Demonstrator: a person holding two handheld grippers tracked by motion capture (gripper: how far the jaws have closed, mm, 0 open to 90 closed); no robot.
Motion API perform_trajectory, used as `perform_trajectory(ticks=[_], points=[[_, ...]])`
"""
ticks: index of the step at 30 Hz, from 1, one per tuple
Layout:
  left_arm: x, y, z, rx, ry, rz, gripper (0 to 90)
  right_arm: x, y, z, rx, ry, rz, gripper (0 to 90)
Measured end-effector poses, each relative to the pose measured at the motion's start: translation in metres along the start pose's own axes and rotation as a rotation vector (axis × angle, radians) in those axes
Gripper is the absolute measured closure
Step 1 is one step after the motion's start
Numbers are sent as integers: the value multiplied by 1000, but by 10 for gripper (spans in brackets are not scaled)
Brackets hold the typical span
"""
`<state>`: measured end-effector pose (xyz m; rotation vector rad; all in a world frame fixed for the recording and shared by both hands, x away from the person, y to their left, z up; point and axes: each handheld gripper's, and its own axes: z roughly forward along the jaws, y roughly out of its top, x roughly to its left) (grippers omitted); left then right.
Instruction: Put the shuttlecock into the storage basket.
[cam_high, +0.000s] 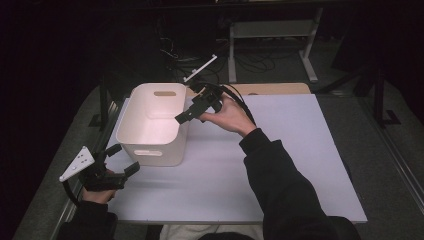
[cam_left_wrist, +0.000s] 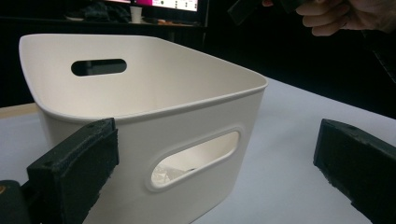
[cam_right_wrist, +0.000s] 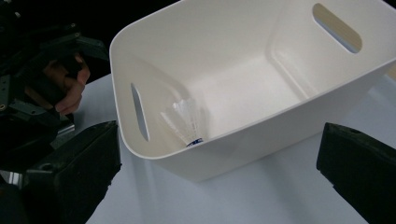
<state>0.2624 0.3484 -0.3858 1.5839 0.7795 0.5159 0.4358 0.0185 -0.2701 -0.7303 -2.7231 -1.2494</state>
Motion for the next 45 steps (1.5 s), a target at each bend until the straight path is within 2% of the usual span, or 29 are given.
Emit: perform_trajectory(ticks=[12,13,24,29,30,34,35,45], points=[[0,0,0,1,-3,-4,0,-10,-14,-19,-41,-14,28,0],[0,0,1,1,-5,-5,0,-10,-18,-24,-55,-6,42,0],[0,0,2,4,-7,-6,0,-12,-30,-38,-90,-29,35,0],[0,0,2,6,-8,-6,0,-15,-41,-43,-107,-49,41,0],[0,0,2,7,-7,-4,0,-18,-49,-47,-118,-60,46,0],[0,0,2,6,-7,-5,0,-21,-55,-50,-125,-72,53,0],[0,0,3,7,-6,-4,0,-25,-61,-54,-130,-84,64,0],[0,0,3,9,-5,-3,0,-33,-81,-67,-159,-122,86,0]])
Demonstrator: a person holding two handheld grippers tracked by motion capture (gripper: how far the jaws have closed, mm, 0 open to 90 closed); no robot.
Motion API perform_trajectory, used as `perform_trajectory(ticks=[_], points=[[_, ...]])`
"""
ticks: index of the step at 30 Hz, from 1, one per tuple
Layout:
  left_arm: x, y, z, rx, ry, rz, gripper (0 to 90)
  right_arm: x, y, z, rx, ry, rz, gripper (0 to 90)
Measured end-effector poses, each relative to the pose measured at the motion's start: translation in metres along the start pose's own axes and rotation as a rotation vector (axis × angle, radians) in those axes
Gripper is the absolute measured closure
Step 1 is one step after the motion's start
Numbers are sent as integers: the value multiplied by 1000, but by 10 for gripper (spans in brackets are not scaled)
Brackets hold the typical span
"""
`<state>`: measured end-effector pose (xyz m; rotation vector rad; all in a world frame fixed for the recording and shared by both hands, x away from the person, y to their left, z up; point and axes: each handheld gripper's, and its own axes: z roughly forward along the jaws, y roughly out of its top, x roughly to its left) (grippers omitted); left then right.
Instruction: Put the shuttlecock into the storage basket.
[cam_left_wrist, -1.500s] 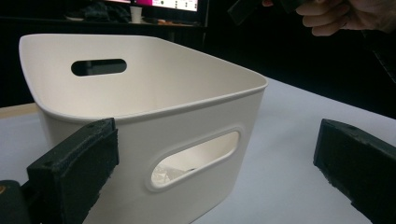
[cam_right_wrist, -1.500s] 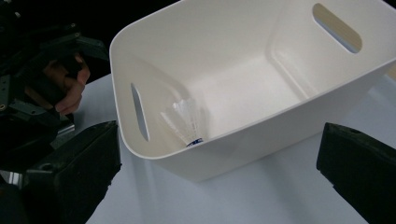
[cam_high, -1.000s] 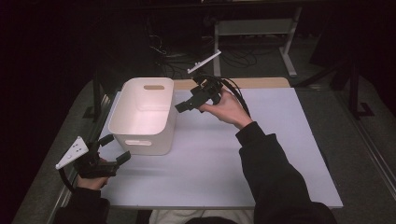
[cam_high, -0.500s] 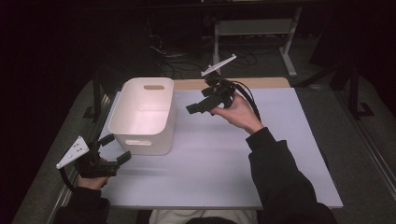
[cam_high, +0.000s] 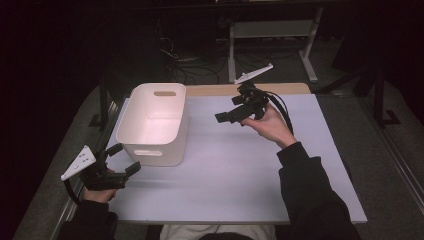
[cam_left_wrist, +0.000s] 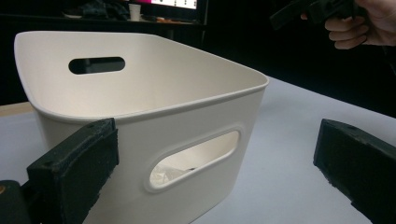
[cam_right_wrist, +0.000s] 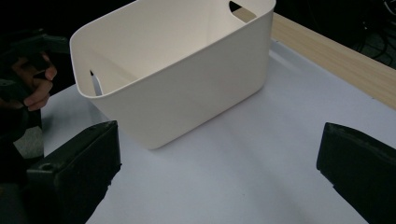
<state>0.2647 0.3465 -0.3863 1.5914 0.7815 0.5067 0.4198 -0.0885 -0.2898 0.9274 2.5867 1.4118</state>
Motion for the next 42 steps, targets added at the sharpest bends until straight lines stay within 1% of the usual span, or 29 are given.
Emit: perform_trajectory(ticks=[3,7,9,12,13,15,17,26,32,35,37,38,40,42], points=[[0,0,0,0,0,0,0,-2,-5,-4,-11,-11,4,0],[0,0,0,1,1,2,0,-5,-11,-7,-12,-25,10,0],[0,0,0,0,2,1,0,-7,-17,-9,-17,-36,16,0],[0,0,0,1,2,2,0,-8,-19,-9,-19,-40,18,0],[0,0,0,1,2,2,0,-10,-29,-12,-19,-57,23,0],[0,0,0,1,2,1,0,-10,-31,-13,-24,-63,23,0],[0,0,1,1,1,2,0,-11,-37,-16,-43,-74,25,0],[0,0,1,3,2,3,0,-16,-65,-26,-72,-121,45,0],[0,0,2,5,2,5,0,-19,-81,-30,-74,-144,57,0],[0,0,2,5,2,5,0,-19,-89,-32,-78,-157,54,0],[0,0,2,5,2,5,0,-19,-91,-33,-79,-155,54,0],[-1,0,2,6,3,5,0,-19,-99,-34,-76,-173,48,0],[-1,0,2,6,3,4,0,-19,-102,-35,-80,-176,49,0],[-1,0,2,9,3,2,0,-18,-107,-37,-90,-189,49,0]])
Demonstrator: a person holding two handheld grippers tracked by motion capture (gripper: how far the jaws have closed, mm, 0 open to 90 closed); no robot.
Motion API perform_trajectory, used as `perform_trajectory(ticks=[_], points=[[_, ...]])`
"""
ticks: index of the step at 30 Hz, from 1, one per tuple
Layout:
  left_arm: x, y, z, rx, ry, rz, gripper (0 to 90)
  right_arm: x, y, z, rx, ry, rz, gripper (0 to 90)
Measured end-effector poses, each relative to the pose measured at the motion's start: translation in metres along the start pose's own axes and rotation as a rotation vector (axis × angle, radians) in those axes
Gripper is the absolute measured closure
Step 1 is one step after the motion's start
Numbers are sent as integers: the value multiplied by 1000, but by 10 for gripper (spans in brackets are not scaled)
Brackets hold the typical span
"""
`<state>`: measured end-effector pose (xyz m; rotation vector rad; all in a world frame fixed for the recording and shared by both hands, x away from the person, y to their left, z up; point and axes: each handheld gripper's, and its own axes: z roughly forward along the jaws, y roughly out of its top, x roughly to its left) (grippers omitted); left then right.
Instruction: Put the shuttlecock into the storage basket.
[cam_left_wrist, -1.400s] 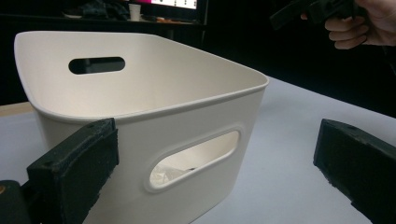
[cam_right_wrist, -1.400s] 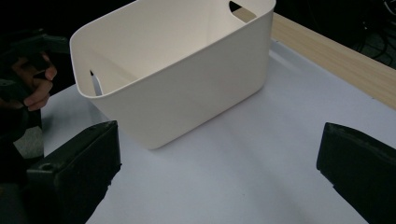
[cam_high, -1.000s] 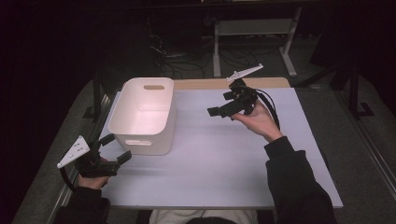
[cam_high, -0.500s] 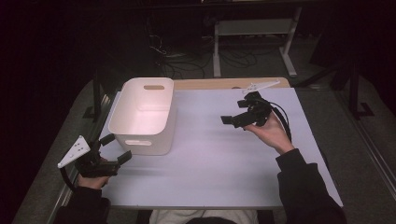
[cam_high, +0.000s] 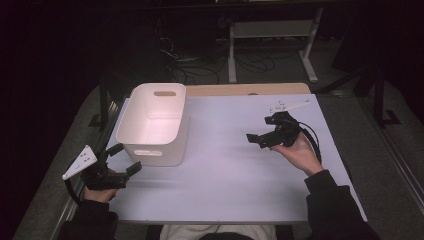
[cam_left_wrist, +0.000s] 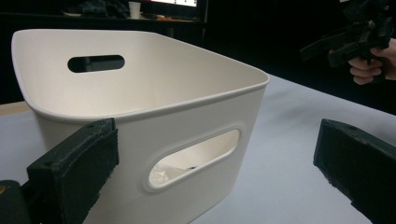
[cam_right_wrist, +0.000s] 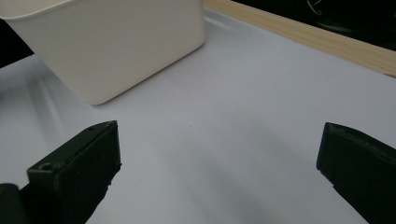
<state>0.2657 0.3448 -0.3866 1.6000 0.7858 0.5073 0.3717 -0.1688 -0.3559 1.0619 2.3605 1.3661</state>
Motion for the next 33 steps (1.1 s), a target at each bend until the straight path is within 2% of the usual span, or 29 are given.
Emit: perform_trajectory(ticks=[4,8,11,12,18,23,24,28,29,32,33], points=[[0,0,0,2,-1,-1,0,0,-7,-4,-14,-21,1,0],[0,0,0,5,1,0,0,-1,-23,-12,-64,-66,12,0],[0,0,0,5,3,0,0,-2,-31,-15,-78,-83,21,0],[1,0,0,7,3,1,0,-3,-39,-19,-88,-97,25,0],[1,0,1,7,5,-1,0,-7,-56,-30,-110,-140,28,0],[1,0,1,9,5,1,0,-9,-66,-36,-123,-155,31,0],[1,0,1,11,6,0,0,-10,-73,-40,-119,-179,18,0],[1,0,0,11,8,0,0,-10,-80,-43,-123,-200,14,0],[1,0,0,12,7,1,0,-11,-89,-48,-132,-226,7,0],[1,0,1,13,7,1,0,-11,-93,-51,-140,-236,2,0],[1,0,1,14,7,1,0,-11,-100,-55,-146,-247,7,0]])
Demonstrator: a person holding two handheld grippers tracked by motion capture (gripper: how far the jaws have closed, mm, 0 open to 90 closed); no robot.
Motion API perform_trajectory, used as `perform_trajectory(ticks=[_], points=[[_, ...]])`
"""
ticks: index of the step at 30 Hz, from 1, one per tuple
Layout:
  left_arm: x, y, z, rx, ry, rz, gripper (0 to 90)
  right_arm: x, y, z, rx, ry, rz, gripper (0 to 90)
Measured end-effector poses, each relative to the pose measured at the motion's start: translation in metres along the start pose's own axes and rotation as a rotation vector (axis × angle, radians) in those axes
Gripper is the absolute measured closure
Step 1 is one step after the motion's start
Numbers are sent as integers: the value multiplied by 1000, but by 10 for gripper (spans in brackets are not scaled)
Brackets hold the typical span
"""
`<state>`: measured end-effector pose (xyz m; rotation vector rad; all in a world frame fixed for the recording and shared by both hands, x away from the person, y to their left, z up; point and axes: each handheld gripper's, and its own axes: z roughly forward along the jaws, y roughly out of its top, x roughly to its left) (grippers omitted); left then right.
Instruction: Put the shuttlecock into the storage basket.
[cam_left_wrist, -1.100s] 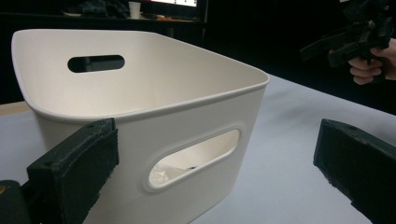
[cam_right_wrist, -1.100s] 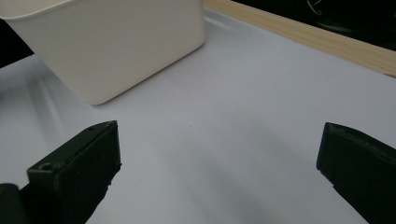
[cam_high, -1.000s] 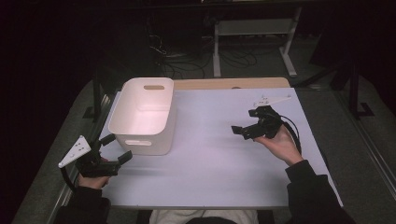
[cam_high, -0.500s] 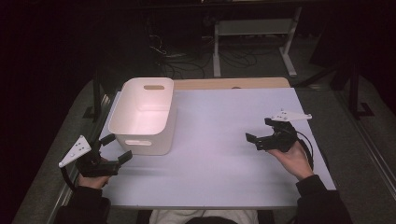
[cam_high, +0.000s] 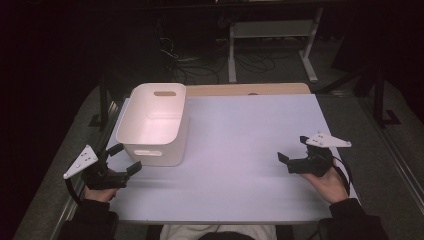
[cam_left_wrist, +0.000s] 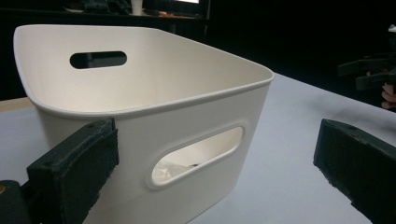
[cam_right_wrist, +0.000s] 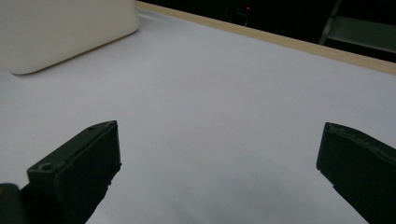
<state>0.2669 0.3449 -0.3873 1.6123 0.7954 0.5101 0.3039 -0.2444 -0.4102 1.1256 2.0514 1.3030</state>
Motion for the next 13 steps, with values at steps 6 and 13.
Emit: perform_trajectory(ticks=[6,13], points=[[0,0,0,0,0,0,0,-1,-6,-7,-32,-13,21,0],[0,0,0,-2,-3,0,0,-1,-11,-12,-48,-18,37,0]])
